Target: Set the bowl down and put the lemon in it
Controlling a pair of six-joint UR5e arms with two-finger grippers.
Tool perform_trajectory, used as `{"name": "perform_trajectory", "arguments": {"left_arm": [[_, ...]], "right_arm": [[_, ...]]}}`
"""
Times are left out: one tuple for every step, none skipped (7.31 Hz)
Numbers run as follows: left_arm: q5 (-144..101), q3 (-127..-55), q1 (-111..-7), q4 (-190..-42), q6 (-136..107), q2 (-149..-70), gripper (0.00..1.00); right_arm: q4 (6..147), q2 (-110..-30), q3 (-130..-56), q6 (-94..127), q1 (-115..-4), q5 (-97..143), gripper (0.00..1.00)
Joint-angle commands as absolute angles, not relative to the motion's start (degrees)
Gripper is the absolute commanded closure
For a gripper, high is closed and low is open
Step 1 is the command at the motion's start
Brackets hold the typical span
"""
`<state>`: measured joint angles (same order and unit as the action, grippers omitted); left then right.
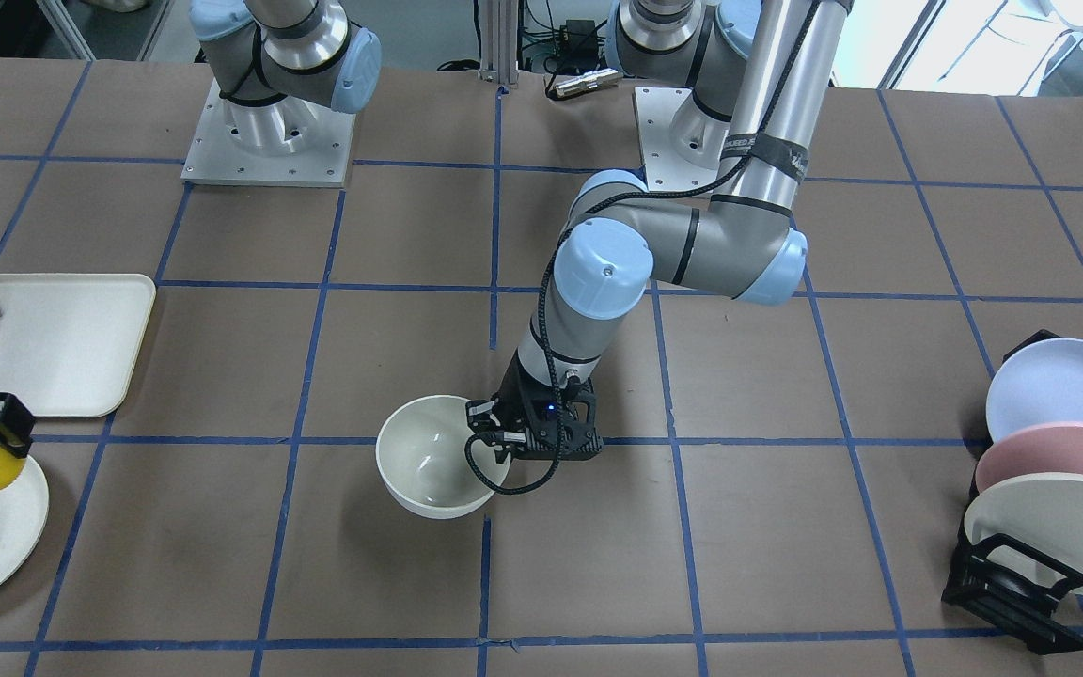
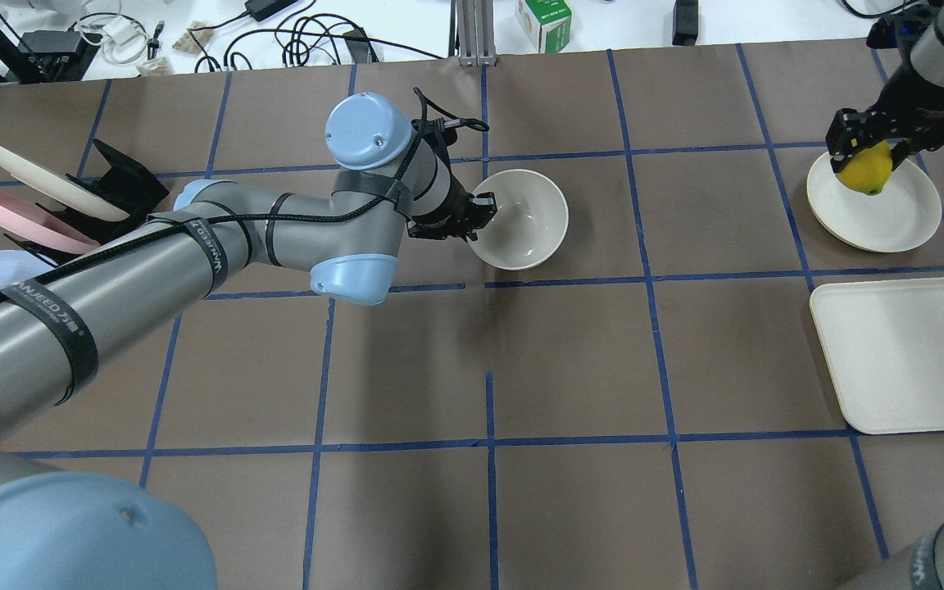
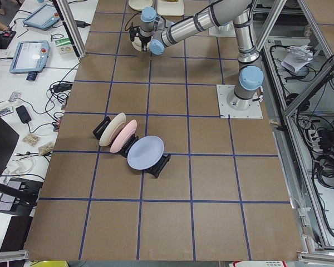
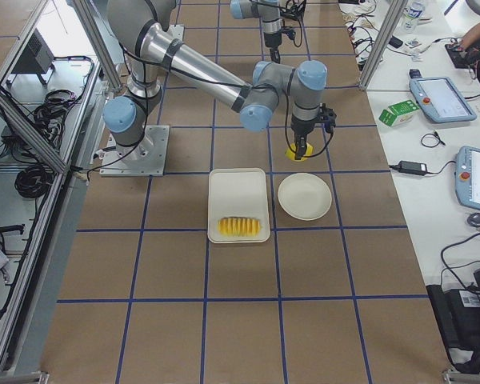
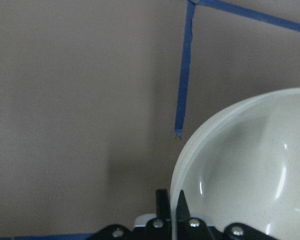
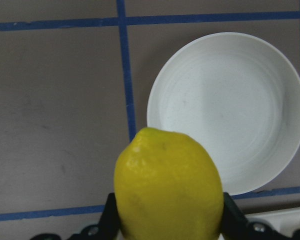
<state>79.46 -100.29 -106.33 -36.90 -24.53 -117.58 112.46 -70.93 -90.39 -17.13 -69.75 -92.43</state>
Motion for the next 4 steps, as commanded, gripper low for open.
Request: {"name": "perform_trajectory", "arguments": {"left_arm": [[82.96,-99.76,-110.11,-36.48,-27.41,-117.95,1.0],[83.32,-99.93,-110.13,-36.74,-26.46,-118.12,1.0],[87.32,-100.45,-108.82,-36.91,-19.41,-117.78,1.0],[88.06,-101.33,-106.55,-37.87,-17.07,-117.6,1.0]], "right_arm": [[108.21,-73.29,-90.44,-12.41,-74.69,-90.19,1.0],[107.32,-73.82,-90.44,-10.04,-76.01,-90.09,1.0],[106.97,-73.92,-90.44,-9.5,-77.68,-90.09,1.0],[106.44,-74.35,-90.44,-7.49,-78.48,-89.65,1.0]]}}
